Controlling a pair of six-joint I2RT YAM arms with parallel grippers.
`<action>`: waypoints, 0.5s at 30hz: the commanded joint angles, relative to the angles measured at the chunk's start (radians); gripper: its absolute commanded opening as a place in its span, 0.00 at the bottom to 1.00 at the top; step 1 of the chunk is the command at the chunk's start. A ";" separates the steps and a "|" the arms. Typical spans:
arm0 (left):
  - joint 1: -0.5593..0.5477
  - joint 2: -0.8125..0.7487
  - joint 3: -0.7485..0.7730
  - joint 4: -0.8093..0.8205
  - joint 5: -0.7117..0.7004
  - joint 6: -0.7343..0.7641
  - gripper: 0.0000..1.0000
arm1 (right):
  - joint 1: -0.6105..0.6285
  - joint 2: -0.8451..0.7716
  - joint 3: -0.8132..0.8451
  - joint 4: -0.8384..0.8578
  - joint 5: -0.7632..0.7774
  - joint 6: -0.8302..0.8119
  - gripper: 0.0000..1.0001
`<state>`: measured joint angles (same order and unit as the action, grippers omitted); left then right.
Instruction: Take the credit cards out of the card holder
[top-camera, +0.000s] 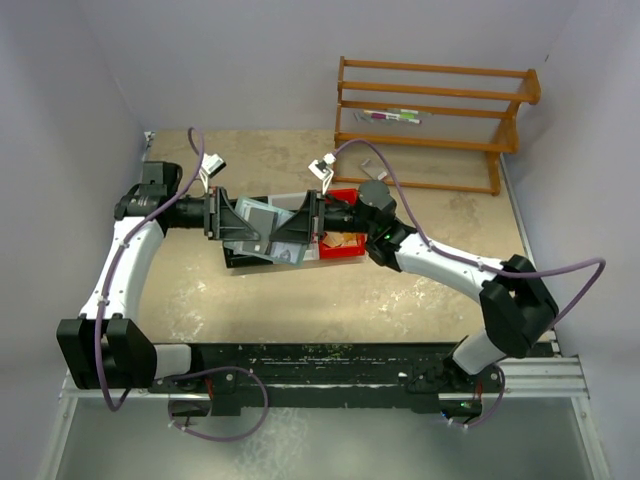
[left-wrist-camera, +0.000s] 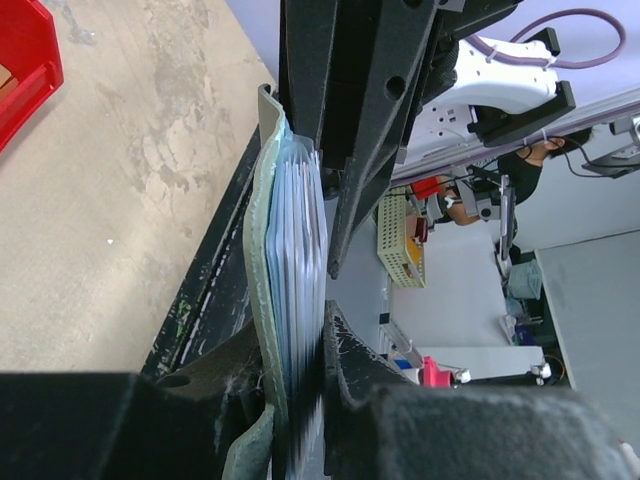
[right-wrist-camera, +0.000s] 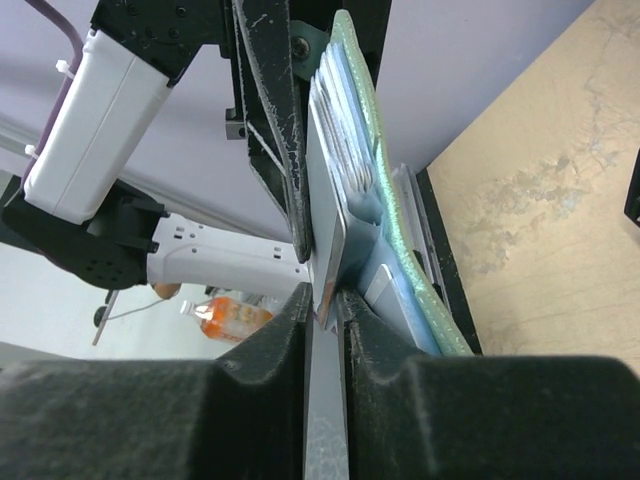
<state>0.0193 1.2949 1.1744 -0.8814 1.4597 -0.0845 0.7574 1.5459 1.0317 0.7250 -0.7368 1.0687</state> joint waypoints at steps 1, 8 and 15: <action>-0.009 -0.016 0.038 -0.037 0.045 0.065 0.24 | 0.008 -0.001 0.020 0.085 0.014 0.017 0.15; -0.008 -0.017 0.025 -0.037 -0.009 0.095 0.37 | 0.008 0.000 0.022 0.039 0.033 0.001 0.00; -0.009 -0.002 0.034 -0.099 0.152 0.163 0.47 | 0.009 -0.021 -0.001 0.043 0.029 -0.016 0.00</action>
<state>0.0166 1.2945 1.1744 -0.9382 1.4662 0.0029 0.7593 1.5642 1.0313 0.7055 -0.7170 1.0710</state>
